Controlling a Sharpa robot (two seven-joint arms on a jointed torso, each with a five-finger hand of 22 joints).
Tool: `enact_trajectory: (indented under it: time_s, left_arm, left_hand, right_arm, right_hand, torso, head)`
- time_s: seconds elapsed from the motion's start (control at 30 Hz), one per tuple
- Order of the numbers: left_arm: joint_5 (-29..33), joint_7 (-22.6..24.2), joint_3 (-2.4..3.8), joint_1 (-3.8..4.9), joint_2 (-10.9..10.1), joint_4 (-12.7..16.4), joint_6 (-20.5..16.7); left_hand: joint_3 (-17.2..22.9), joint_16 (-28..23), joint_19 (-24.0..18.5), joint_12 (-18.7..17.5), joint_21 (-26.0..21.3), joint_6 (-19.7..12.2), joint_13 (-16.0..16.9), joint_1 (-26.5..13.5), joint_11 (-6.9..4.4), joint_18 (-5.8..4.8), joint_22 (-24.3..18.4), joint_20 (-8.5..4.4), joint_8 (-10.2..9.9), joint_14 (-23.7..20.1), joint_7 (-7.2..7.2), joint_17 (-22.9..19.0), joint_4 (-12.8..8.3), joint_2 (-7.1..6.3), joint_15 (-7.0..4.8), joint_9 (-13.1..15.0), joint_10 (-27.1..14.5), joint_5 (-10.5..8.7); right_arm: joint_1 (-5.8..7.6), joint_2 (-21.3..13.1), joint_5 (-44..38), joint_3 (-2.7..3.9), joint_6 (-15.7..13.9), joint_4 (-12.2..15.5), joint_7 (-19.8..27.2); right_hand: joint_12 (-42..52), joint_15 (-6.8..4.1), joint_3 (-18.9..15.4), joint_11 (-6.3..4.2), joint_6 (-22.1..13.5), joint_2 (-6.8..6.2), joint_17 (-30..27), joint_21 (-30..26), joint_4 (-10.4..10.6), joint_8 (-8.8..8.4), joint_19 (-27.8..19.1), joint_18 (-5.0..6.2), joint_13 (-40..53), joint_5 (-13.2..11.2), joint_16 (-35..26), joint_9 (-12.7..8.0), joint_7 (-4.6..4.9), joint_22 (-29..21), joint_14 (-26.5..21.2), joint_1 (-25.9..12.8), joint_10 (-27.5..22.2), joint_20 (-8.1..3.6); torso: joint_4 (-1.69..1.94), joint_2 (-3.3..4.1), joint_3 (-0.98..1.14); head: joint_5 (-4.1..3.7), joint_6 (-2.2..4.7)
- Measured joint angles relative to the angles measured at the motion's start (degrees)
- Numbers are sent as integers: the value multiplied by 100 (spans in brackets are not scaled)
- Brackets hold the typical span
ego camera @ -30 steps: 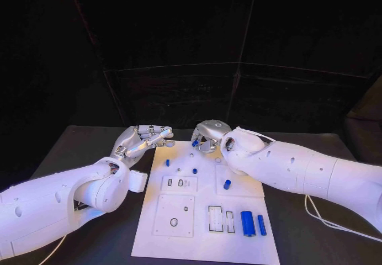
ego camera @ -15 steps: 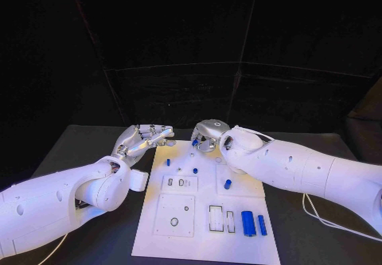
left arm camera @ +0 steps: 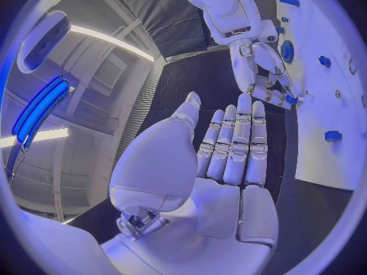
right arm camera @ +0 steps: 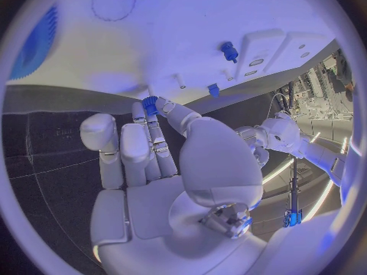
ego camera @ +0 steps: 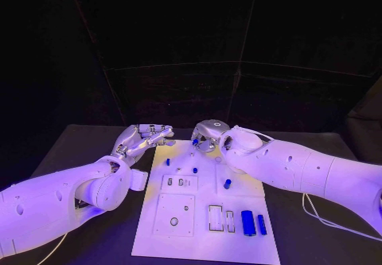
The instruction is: Assemble the parts on the task board
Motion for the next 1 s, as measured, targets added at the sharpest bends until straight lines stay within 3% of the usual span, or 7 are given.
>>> enact_trajectory:
  time_s: [0.4, 1.0]
  left_arm:
    - [0, -6, 0, 0, -2, -19, 0]
    - [0, -22, 0, 1, -1, -47, -2]
  left_hand:
    - [0, 0, 0, 0, 0, 0, 0, 0, 0, 0, 1, 0, 0, 0, 0, -1, 0, 0, 0, 0, 0, 0]
    - [0, 0, 0, 0, 0, 0, 1, 0, 0, 0, -5, 0, -22, 0, 0, 5, 0, 0, 0, 0, 0, 0]
  right_arm:
    - [-2, -44, -23, -1, -29, 70, -14]
    - [-19, -57, -35, -12, -95, 95, -13]
  right_hand:
    - [37, 0, 16, -52, 9, -31, -1, 0, 16, 0, 0, 0, 16, 0, 0, 1, -9, 8, 0, 32, 56, 0]
    - [44, -1, -7, -10, -199, -158, -202, -87, 101, 2, -105, 1, 8, -29, -55, -23, -11, -205, 0, 7, 10, 0]
  torso:
    - [-1, 9, -1]
    - [2, 14, -8]
  head:
    - [7, 8]
    - [-1, -1]
